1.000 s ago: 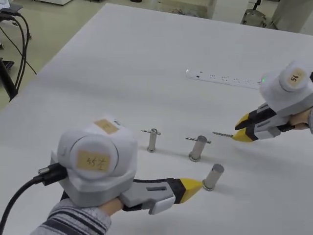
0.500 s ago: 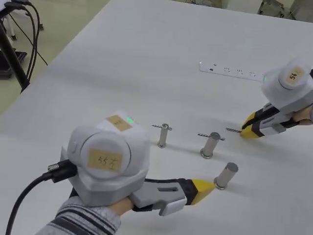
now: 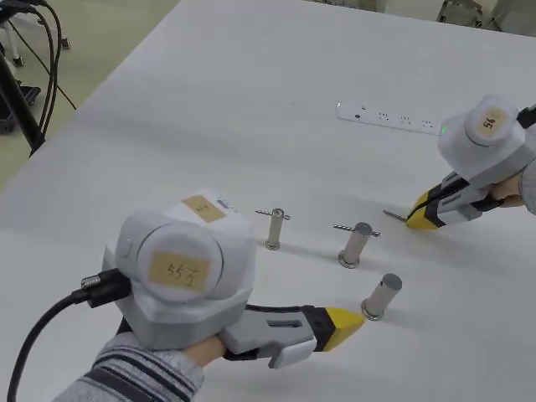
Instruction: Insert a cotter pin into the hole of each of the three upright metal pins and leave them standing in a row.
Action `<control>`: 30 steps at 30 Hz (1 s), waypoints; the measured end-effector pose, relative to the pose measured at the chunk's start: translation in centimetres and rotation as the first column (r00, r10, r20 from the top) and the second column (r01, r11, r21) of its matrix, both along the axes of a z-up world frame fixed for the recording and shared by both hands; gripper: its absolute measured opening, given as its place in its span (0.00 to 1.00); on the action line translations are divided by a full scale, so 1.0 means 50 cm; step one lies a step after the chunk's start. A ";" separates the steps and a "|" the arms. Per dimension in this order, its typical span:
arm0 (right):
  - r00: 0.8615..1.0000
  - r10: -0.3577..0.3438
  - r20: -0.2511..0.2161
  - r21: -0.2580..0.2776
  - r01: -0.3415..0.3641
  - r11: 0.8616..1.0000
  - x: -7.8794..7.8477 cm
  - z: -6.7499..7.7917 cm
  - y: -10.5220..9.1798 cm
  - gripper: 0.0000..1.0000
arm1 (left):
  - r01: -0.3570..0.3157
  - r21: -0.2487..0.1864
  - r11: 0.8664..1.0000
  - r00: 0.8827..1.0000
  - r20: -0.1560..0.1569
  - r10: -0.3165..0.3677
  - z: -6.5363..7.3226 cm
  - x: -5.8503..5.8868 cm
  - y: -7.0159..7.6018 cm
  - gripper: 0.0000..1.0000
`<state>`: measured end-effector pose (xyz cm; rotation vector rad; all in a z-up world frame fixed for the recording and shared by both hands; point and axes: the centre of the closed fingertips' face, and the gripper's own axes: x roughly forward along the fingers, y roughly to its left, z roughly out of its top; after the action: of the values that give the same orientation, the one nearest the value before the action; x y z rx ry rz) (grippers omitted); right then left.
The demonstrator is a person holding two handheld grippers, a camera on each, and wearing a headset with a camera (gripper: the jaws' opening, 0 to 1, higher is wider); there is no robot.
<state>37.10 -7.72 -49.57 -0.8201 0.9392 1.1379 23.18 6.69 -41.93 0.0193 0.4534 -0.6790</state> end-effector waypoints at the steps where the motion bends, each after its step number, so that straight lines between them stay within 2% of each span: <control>1: 1.000 0.005 0.004 -0.003 -0.005 1.000 0.004 -0.002 -0.002 0.00 | 0.001 -0.003 1.000 1.000 0.002 -0.001 0.001 0.000 -0.001 0.97; 6: 0.999 0.035 0.028 -0.030 -0.034 0.999 -0.009 0.002 -0.003 0.00 | 0.009 0.004 1.000 1.000 -0.005 -0.009 -0.002 -0.003 -0.004 0.96; 13: 0.998 0.040 0.058 -0.028 -0.039 0.999 -0.026 0.029 -0.010 0.00 | 0.036 0.004 0.999 0.999 -0.005 -0.036 -0.001 -0.008 -0.014 0.94; 23: 0.991 0.082 0.109 -0.028 -0.080 0.996 -0.068 0.083 -0.024 0.00 | 0.096 -0.003 0.995 0.995 0.001 -0.096 0.005 -0.022 -0.038 0.86; 30: 0.986 0.101 0.136 -0.008 -0.100 0.995 -0.107 0.115 -0.021 0.00 | 0.143 -0.014 0.990 0.990 -0.018 -0.143 0.001 -0.037 -0.060 0.80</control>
<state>31.76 -8.76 -43.84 -0.9429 0.7928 1.1528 21.32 3.70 -41.88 0.0338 0.4690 -0.8237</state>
